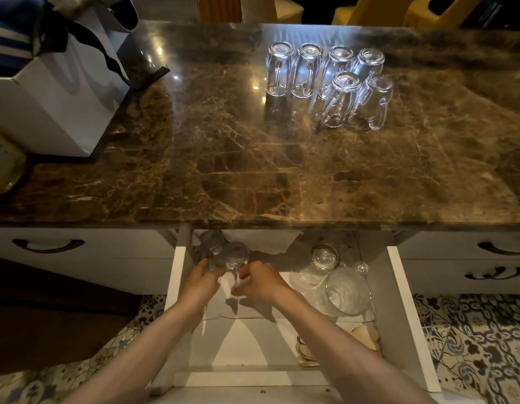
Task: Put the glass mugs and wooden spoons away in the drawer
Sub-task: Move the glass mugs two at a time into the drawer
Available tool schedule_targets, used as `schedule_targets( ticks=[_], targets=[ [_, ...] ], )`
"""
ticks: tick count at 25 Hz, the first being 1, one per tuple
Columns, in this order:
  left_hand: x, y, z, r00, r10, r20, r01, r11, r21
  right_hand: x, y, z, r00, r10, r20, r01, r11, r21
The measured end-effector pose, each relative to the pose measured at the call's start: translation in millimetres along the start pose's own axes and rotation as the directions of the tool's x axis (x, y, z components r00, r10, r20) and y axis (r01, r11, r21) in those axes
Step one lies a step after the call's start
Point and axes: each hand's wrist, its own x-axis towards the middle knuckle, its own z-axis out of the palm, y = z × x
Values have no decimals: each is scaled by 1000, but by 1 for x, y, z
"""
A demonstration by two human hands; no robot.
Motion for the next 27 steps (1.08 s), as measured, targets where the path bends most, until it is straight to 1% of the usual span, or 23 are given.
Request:
schedule_targets(
  ticks=[2, 4, 6, 8, 11, 13, 15, 17, 19, 22, 24, 25, 27],
  targets=[
    [-11, 12, -6, 998, 7, 64, -6, 1000, -15, -5, -5, -17, 997, -24, 78, 32, 994, -100],
    [-21, 23, -13, 994, 19, 105, -26, 998, 58, -13, -12, -34, 992, -59, 112, 79, 980, -184],
    [-33, 37, -19, 991, 42, 127, -54, 994, 97, -27, -18, -51, 987, -91, 136, 119, 969, -215],
    [-47, 56, -27, 970, 115, 215, -145, 981, 131, -44, -25, -70, 981, -119, 156, 150, 967, -205],
    [-68, 87, -33, 890, 208, 405, -312, 926, 210, -73, -34, -101, 971, -176, 165, 201, 968, -151],
    [-75, 105, -32, 851, 307, 427, -415, 891, 185, -90, -41, -124, 959, -217, 182, 238, 966, -101],
    [-74, 123, -29, 814, 422, 399, -499, 860, 108, -103, -48, -145, 949, -270, 162, 282, 958, -56],
    [-69, 140, -22, 792, 509, 338, -550, 835, 30, -107, -53, -162, 940, -335, 72, 337, 941, -18],
    [-62, 156, -14, 764, 584, 274, -601, 799, -28, -102, -56, -176, 922, -380, -75, 384, 923, 39],
    [-50, 177, 5, 729, 655, 199, -651, 753, -96, -89, -60, -192, 877, -386, -285, 443, 881, 169],
    [-40, 190, 20, 711, 683, 167, -669, 730, -141, -80, -61, -203, 835, -377, -402, 491, 840, 233],
    [-35, 195, 29, 702, 694, 162, -677, 720, -151, -74, -62, -209, 804, -366, -470, 514, 824, 238],
    [-24, 202, 49, 688, 707, 162, -690, 707, -155, -64, -58, -221, 721, -300, -625, 539, 809, 234]
  ],
)
